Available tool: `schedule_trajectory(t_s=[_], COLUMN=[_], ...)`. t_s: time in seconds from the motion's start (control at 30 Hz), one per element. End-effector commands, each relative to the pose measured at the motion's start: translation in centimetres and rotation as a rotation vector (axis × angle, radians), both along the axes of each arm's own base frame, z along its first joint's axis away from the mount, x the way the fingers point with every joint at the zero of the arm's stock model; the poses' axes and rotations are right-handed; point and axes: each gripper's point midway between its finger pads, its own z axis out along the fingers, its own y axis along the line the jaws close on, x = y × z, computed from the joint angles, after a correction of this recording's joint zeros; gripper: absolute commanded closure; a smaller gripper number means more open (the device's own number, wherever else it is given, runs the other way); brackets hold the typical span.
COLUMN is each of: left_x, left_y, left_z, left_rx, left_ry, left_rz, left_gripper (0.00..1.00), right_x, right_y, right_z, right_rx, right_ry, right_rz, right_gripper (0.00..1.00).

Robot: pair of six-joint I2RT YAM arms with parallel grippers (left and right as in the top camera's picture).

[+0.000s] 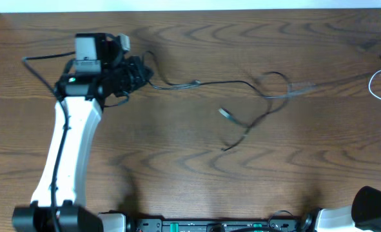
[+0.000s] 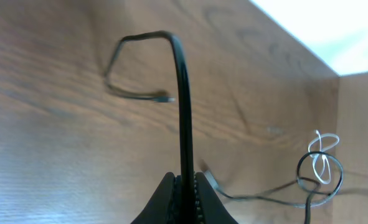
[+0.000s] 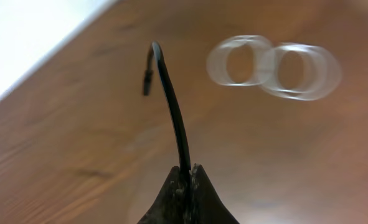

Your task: Untangle cables

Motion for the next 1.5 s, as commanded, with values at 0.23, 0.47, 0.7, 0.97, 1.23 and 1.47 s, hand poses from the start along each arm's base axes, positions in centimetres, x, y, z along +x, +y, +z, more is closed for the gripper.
schedule_trajectory(t_s=[0.23,0.47,0.7,0.97,1.23,1.47], left_x=[-0.8,-2.1,-3.7,-5.9,-4.9,-3.7], left_y=[8.3,14.2,17.1,22.8,19.3,8.3], left_z=[5.0,6.5,6.1,5.2,5.6,7.7], left_rx=[0.113,0.031,-0.075,0.059,-0.120,-0.212], left_ry=[-0.145,-0.129,-0.048,-0.019,-0.012,-0.087], left_rz=[0.256,0.534,0.744,1.004,0.822,0.295], left_gripper=[0.93,0.93,0.92,0.93,0.92,0.92], right_x=[-6.6,-8.2,-9.0,-11.2,-8.5,-0.6], right_y=[-8.8,-10.5,-11.3,-12.6,-11.4,-3.6], right_z=[0.8,0.8,0.6,-0.6,-4.2,-4.6], right_rx=[-0.152,-0.139,-0.143,-0.196,-0.037,0.266], right_ry=[0.080,0.075,0.083,0.191,0.220,0.028], right_rz=[-0.399,-0.482,-0.528,-0.662,-0.546,0.081], right_gripper=[0.99,0.99,0.99,0.99,0.99,0.99])
